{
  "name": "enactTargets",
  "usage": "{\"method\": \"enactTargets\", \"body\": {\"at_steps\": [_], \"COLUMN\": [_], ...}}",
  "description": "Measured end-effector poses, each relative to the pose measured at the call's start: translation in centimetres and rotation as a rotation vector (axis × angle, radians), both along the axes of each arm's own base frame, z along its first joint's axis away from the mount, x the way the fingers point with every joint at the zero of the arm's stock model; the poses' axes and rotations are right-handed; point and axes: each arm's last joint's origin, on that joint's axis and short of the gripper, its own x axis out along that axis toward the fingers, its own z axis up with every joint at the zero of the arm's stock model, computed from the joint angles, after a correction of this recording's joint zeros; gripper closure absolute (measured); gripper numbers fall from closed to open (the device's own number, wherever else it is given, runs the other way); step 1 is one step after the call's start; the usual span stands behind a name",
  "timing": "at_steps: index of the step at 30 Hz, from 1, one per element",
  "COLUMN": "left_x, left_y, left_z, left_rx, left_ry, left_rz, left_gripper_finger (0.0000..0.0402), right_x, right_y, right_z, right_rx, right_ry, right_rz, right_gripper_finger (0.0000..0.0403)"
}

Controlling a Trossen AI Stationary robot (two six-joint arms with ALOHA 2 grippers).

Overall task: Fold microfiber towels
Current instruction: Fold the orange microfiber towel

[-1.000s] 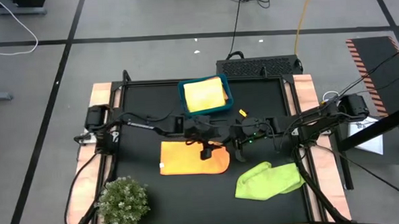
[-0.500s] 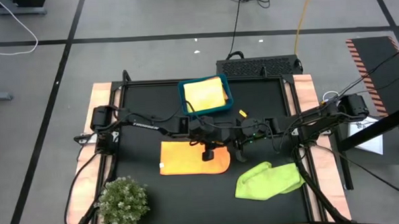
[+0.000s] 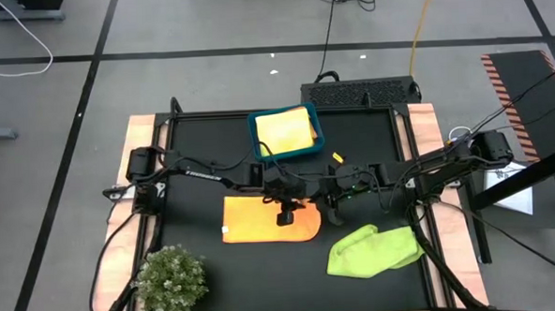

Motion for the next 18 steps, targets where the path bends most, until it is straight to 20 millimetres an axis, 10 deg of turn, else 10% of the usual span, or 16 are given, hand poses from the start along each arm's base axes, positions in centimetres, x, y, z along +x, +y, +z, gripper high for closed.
{"method": "enactTargets", "body": {"at_steps": [8,18], "left_x": [0.03,0.42], "left_y": [0.09,0.03], "left_z": [0.08,0.54], "left_rx": [0.016,0.017], "left_ry": [-0.005,-0.07], "left_rz": [0.028,0.001], "left_gripper_finger": [0.0243,0.0293], "right_x": [0.03,0.01], "right_y": [0.01,0.01], "right_z": [0.05,0.02], "right_rx": [0.003,0.003], "right_ry": [-0.006,-0.002], "right_rz": [0.002,0.002], "right_gripper_finger": [0.0402,0.0402]}}
